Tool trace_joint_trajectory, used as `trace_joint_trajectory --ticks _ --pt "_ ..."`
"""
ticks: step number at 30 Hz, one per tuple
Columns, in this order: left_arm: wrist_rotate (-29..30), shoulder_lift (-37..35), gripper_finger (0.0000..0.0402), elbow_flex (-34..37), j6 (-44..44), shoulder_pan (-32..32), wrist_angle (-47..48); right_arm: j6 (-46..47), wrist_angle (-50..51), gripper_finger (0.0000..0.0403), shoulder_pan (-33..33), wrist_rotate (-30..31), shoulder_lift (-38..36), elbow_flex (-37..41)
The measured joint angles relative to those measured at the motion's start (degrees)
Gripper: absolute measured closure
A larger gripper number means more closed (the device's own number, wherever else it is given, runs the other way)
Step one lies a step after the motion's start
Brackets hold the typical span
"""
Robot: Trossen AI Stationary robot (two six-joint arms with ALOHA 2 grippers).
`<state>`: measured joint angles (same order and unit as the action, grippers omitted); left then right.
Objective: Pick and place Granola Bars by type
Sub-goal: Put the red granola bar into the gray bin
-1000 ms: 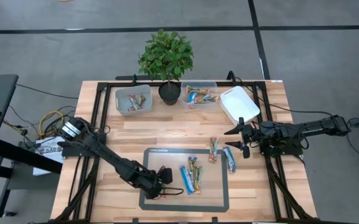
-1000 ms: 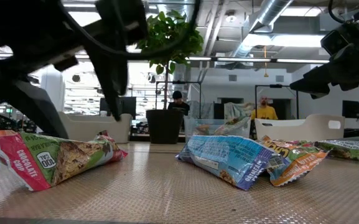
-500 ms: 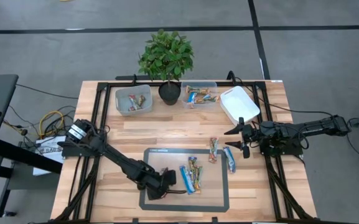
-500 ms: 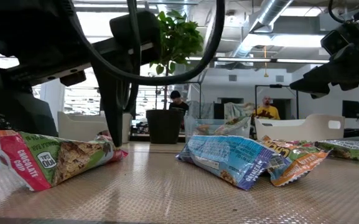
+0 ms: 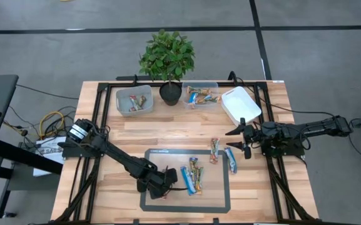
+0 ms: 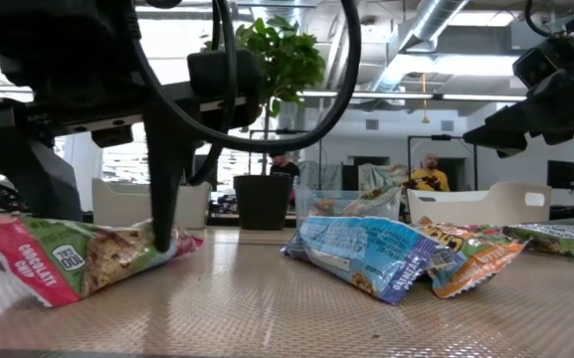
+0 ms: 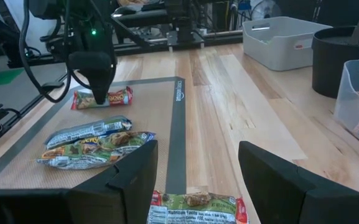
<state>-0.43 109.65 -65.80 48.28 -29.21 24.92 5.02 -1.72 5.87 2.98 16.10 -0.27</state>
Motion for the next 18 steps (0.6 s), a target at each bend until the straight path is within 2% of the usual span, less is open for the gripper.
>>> trace_joint_trajectory --ticks 6,10,15,18 --pt "-0.63 0.07 0.0272 0.11 -1.16 -0.10 0.22 0.00 0.00 0.0184 0.00 0.00 0.00 0.00" --pt "1.19 0.05 0.0308 0.11 -2.49 -0.26 -0.14 0.00 0.00 0.0184 0.00 0.00 0.02 0.00" --pt "6.12 -0.17 0.0339 -0.98 -3.48 -0.44 0.40 0.00 0.00 0.0184 0.00 0.00 0.02 0.00" --pt "12.80 -0.30 0.0348 -3.17 -5.30 0.08 0.15 0.00 0.00 0.0184 -0.01 0.00 0.02 0.00"
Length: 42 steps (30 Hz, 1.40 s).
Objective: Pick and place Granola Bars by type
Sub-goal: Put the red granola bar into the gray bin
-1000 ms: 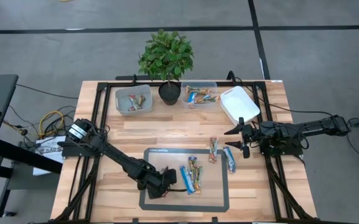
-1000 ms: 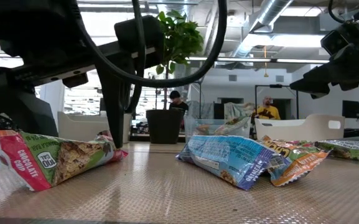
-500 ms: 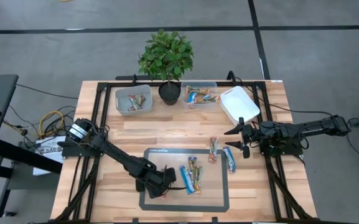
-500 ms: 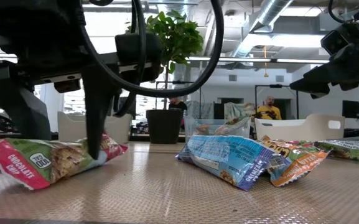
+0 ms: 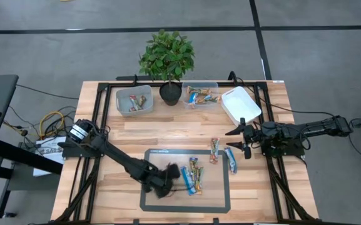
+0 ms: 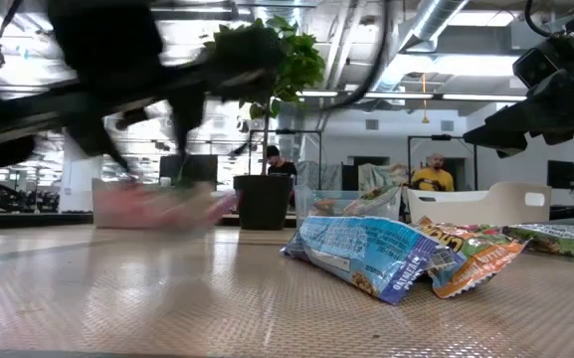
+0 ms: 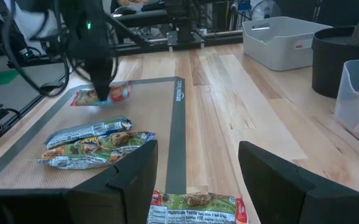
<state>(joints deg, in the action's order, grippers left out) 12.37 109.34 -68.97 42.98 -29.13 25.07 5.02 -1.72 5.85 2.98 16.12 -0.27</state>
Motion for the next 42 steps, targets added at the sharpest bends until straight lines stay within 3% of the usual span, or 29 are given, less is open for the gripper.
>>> trace_joint_trajectory --ticks 4,10,16,21,30,42 --pt "10.14 -0.94 0.0351 -3.28 -5.26 1.67 -0.11 0.00 0.00 0.0184 -0.01 -0.02 0.00 0.00" --pt "20.26 -0.92 0.0352 -9.55 -19.87 6.00 5.14 0.00 0.00 0.0184 0.01 0.00 -0.01 0.00" --pt "26.35 -1.01 0.0352 -16.98 -45.22 13.01 23.81 0.00 0.00 0.0184 0.00 0.00 -0.02 0.00" --pt "28.74 -1.78 0.0352 -18.69 -62.02 17.79 39.49 0.00 0.00 0.0184 -0.01 0.00 0.00 0.00" --pt "29.01 -11.45 0.0352 -13.55 -78.62 24.19 52.58 0.00 0.00 0.0184 0.01 0.00 0.00 0.02" --pt "30.40 -24.43 0.0352 3.10 -79.21 38.01 45.34 0.00 0.00 0.0184 0.01 0.00 -0.01 0.01"
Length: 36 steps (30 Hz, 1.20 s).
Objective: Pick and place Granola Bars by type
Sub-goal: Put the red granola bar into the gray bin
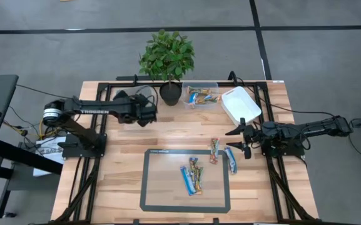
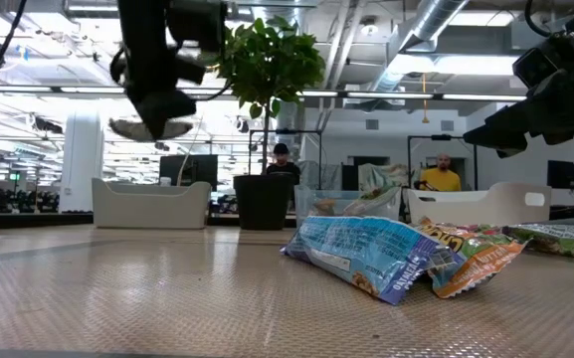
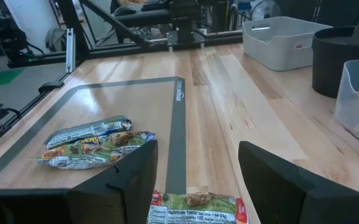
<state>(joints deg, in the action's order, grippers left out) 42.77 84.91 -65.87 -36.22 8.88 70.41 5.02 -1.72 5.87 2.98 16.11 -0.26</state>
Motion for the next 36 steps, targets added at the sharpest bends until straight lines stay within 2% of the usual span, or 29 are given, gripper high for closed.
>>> trace_joint_trajectory --ticks 8,12,19,25,31,36 --pt "-0.25 -1.02 0.0352 7.83 10.55 9.73 -14.08 0.00 0.00 0.0184 0.00 0.00 0.01 -0.01" --pt "-0.25 -1.04 0.0352 9.67 15.10 10.81 -18.88 0.00 0.00 0.0184 0.00 0.00 -0.01 0.01" --pt "-0.02 -1.04 0.0344 9.84 18.42 12.32 -20.46 0.00 0.00 0.0184 0.00 0.00 -0.01 0.01" --pt "-1.23 -1.04 0.0286 9.86 19.08 13.05 -20.40 0.00 0.00 0.0184 -0.02 0.00 -0.01 -0.01" --pt "0.04 -1.04 0.0221 9.85 18.22 13.28 -20.45 0.00 0.00 0.0184 -0.02 0.00 -0.01 -0.01" --pt "-0.20 -1.04 0.0191 9.84 18.18 11.67 -21.60 0.00 0.00 0.0184 -0.01 0.00 -0.01 0.00"
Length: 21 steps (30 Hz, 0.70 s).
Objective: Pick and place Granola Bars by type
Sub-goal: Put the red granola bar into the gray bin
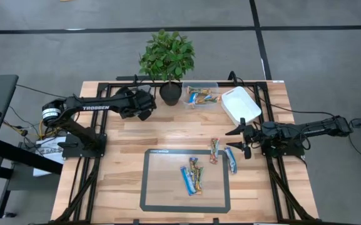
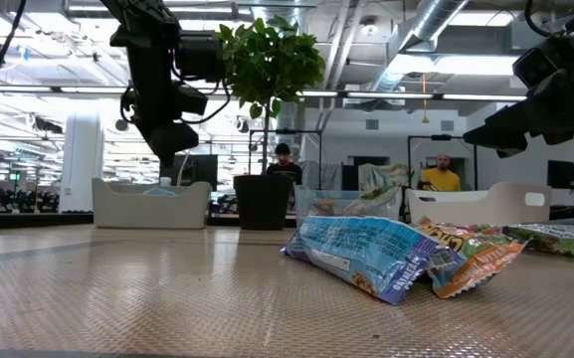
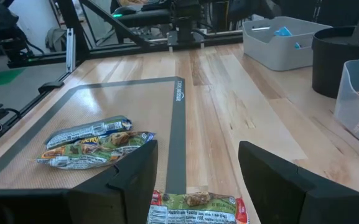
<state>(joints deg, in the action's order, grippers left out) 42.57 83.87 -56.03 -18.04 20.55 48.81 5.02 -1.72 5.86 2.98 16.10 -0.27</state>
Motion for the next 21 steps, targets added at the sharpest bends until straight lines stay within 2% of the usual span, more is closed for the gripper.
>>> trace_joint_trajectory --ticks 5,16,18,21 --pt "-0.41 -1.94 0.0187 0.00 0.00 -5.16 -2.91 0.00 0.00 0.0184 0.01 0.00 0.02 0.01" --pt "-3.83 -9.76 0.0189 0.29 -0.37 -23.53 -6.27 0.00 0.00 0.0184 -0.01 0.00 0.02 0.00" --pt "-5.72 -11.93 0.0189 2.60 -0.12 -25.08 -9.52 0.00 0.00 0.0184 0.01 0.00 0.02 -0.01" --pt "-9.10 -16.55 0.0189 10.40 1.78 -25.96 -18.60 0.00 0.00 0.0184 -0.01 0.00 0.01 -0.01"
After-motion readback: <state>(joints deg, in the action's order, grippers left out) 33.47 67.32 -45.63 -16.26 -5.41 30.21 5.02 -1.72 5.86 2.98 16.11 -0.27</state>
